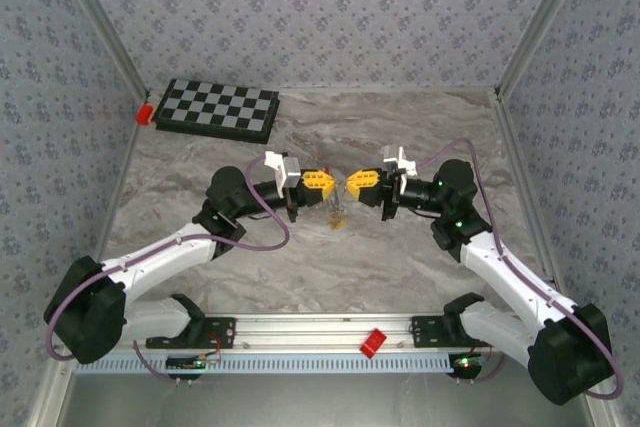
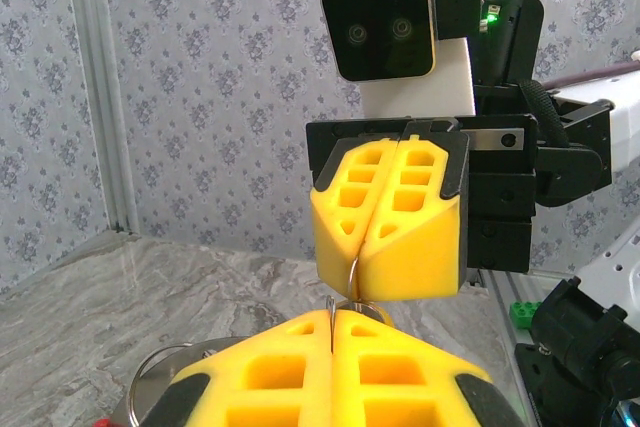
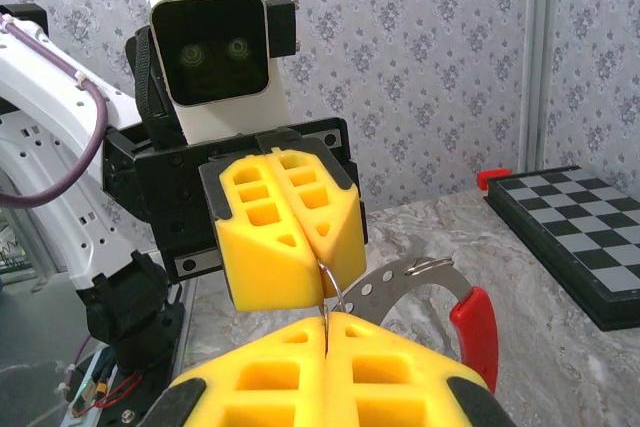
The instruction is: Put the keys on the keyring
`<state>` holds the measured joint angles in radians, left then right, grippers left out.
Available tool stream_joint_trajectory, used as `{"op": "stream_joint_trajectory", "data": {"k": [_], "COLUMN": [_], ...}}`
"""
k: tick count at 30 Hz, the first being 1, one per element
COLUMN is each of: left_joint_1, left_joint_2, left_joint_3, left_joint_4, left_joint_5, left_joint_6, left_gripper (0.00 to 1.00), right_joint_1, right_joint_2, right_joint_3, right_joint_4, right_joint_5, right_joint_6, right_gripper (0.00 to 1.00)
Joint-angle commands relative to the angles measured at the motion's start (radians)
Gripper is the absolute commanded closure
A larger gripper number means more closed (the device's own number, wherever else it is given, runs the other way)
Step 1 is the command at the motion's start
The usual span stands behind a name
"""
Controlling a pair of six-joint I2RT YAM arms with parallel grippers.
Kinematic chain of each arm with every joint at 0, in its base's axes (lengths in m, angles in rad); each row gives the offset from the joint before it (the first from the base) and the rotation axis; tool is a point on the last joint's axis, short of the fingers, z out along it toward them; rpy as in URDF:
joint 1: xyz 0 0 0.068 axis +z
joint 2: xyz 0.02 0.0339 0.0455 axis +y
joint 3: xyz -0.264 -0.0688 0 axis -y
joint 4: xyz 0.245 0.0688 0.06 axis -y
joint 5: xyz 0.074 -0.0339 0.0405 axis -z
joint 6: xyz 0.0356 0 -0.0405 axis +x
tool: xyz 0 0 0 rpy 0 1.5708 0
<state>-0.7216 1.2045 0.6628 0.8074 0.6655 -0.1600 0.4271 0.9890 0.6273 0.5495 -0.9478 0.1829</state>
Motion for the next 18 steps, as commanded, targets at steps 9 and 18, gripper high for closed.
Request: {"op": "stream_joint_trajectory", "data": {"k": [9,18], "left_joint_1": [0.004,0.004], "left_joint_2": [-0.019,-0.008], "left_joint_3": [0.037,0.041], "left_joint_4": [0.042,0.038], "left_joint_5": [0.041,0.039], "left_joint_6": [-0.016,-0.017], "left_gripper": [1.0,1.0], "right_joint_1": [0.002,0.01], "right_joint_2": [-0.006,0.002], "right_joint_3": [0.013,0.023], "right_joint_4": [-0.022,-0.025], "right_joint_5": [0.037,-0.003], "right_joint_6": [-0.03,-0.03], "right_gripper": [1.0,1.0]}}
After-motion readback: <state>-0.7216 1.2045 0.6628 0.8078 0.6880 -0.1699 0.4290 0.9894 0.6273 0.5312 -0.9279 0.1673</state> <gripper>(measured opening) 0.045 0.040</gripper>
